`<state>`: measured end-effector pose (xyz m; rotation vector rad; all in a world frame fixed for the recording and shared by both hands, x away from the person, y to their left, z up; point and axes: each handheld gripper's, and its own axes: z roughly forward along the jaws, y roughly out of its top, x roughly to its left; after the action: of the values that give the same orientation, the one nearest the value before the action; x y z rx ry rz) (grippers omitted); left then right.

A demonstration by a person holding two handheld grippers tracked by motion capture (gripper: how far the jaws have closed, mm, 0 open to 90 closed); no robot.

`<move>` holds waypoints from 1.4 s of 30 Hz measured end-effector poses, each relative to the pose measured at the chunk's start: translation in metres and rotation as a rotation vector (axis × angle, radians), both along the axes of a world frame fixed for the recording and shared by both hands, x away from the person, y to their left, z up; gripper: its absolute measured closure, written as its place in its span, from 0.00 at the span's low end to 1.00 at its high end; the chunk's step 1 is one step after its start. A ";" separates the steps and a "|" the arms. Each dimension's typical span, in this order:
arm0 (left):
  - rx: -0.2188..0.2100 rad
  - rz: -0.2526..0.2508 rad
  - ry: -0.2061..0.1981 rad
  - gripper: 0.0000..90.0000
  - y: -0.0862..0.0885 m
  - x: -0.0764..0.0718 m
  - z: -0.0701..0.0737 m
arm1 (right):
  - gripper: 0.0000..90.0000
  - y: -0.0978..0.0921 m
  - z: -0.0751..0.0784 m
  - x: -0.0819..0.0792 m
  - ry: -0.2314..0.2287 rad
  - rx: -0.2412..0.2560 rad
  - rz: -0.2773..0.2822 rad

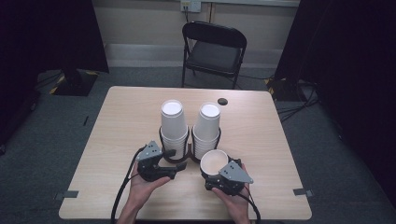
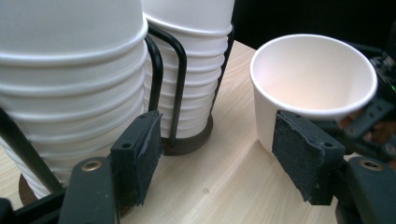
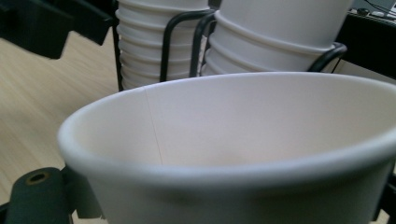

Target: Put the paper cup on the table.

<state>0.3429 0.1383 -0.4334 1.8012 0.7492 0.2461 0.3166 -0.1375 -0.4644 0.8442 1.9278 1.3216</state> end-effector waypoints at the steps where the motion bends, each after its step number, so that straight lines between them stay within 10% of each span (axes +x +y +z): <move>1: 0.004 0.000 -0.009 0.34 0.001 -0.001 -0.002 | 0.13 -0.002 0.000 0.001 0.002 0.009 -0.004; 25: -0.026 0.139 -0.010 0.18 0.023 -0.008 -0.038 | 0.13 -0.045 0.015 0.032 0.042 0.101 -0.101; 42: -0.033 0.215 -0.085 0.17 0.028 -0.015 -0.059 | 0.13 -0.065 0.031 0.073 0.070 0.148 -0.148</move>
<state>0.3276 0.1664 -0.4922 1.6691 0.8815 0.4464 0.3892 -0.2020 -0.4337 1.0974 1.7982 1.3742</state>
